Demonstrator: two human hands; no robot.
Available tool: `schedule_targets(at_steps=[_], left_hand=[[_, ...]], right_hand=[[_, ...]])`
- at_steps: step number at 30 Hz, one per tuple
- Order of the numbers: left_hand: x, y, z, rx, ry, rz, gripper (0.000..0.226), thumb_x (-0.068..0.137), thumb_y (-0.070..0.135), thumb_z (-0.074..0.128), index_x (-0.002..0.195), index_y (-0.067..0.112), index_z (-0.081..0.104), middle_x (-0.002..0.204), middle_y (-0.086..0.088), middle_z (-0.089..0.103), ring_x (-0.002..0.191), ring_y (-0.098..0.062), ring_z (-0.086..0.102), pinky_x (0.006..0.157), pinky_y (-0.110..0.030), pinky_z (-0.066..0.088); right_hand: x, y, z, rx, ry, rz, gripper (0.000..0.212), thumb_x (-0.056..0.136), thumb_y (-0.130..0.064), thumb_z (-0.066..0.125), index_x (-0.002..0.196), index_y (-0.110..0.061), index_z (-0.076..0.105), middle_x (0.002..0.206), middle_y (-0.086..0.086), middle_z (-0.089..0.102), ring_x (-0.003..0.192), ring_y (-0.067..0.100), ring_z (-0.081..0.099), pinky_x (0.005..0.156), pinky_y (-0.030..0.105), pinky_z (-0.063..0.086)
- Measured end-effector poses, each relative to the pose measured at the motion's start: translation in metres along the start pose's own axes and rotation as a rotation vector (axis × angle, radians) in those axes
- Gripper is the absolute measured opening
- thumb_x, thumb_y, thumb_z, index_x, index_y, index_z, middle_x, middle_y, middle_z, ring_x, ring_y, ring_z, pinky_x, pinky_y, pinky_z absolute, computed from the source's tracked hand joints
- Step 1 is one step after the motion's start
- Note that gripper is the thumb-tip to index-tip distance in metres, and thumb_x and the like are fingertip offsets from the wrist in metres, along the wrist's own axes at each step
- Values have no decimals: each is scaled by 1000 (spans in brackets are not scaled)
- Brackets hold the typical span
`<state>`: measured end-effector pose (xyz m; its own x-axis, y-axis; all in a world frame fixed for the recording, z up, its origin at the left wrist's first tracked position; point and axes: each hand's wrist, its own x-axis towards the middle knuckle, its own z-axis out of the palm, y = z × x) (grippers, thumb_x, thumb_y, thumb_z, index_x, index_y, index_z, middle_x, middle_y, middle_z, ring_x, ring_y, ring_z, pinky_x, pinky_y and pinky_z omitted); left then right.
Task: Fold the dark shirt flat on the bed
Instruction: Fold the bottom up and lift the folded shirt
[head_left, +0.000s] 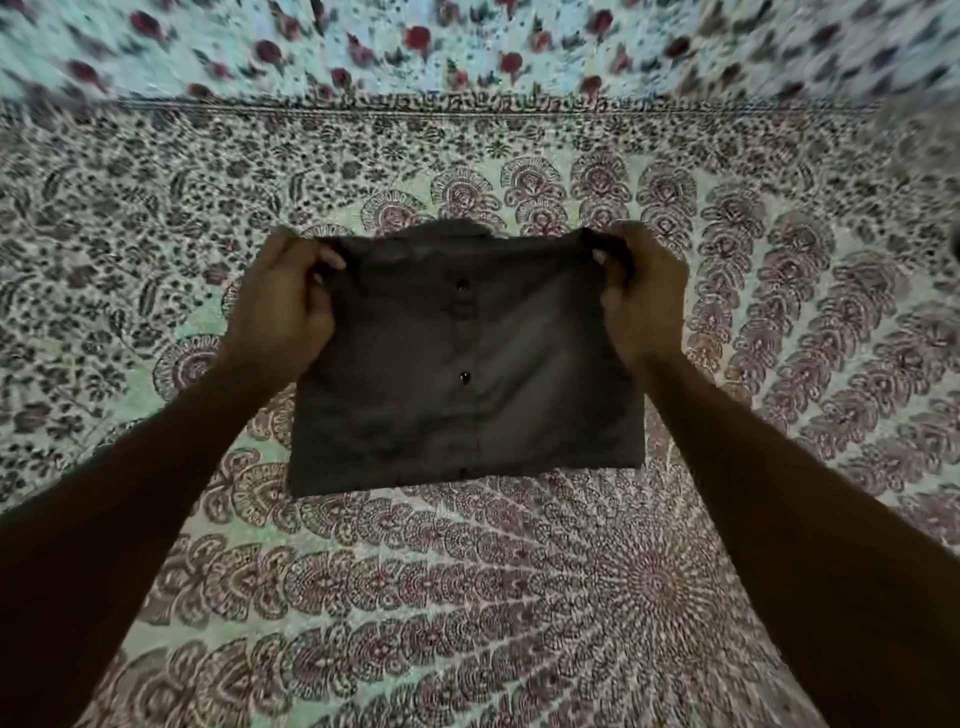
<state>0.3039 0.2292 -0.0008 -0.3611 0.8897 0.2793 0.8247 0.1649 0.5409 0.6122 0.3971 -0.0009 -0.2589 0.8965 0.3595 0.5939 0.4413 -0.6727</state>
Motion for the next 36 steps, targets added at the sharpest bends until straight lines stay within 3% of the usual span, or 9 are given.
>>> schedule_targets(at_steps=[4,7,11,16,19,24,31,34,36], left_hand=[[41,-12,21,91,-118,-165,30,94,-2,54,122,0,65,128,-25,53,115,-39,57,94,-33,42],[42,-5,33,245,-146,-277,32,99,16,58,129,5,61,150,-23,41,134,-45,48,110,-56,42],[-18,30,48,215,-63,-153,41,101,36,50,135,15,59,158,-13,41,140,-36,45,111,-58,42],[-76,21,84,390,-290,-115,69,101,66,31,163,39,25,176,2,12,161,-28,16,124,-58,24],[-74,12,96,405,-265,-150,71,100,68,28,165,42,14,177,6,5,162,-29,9,126,-60,17],[-75,10,102,401,-199,-205,72,98,72,31,164,48,12,177,8,2,163,-33,5,126,-61,13],[-72,12,108,418,-162,-249,76,94,76,35,163,53,11,177,8,-2,162,-38,2,126,-65,12],[-73,10,110,429,-147,-254,78,94,76,36,163,51,10,177,8,1,162,-38,5,126,-64,12],[-73,9,110,430,-130,-256,78,94,75,36,164,51,9,177,8,2,162,-37,7,125,-64,14]], right_hand=[[41,17,31,-23,-91,104,23,96,-3,56,115,-9,66,106,10,74,93,22,67,81,37,56],[50,23,47,-181,-188,191,38,95,-7,58,132,-14,61,126,12,67,116,32,63,95,48,54],[-6,-6,42,-344,-23,-33,39,96,-29,58,131,-11,62,140,17,55,129,38,51,103,52,45],[-82,-9,56,-476,-501,-61,63,99,-64,32,156,-36,38,173,2,16,160,28,11,120,61,21],[-71,8,76,-513,-588,-115,72,96,-78,20,161,-48,16,176,-2,-1,162,28,-5,126,62,10],[-41,25,88,-562,-556,-139,77,89,-89,24,159,-58,13,175,-5,1,162,27,-2,126,60,10],[-33,37,75,-578,-439,216,83,93,-86,20,164,-42,11,175,3,-6,161,35,-8,126,65,2],[-29,3,92,-541,-276,-6,77,104,-66,26,165,-18,22,175,12,5,161,36,-4,127,61,1],[-31,-16,116,-446,-416,-269,70,105,-60,30,164,-24,25,175,6,7,162,29,0,128,58,9]])
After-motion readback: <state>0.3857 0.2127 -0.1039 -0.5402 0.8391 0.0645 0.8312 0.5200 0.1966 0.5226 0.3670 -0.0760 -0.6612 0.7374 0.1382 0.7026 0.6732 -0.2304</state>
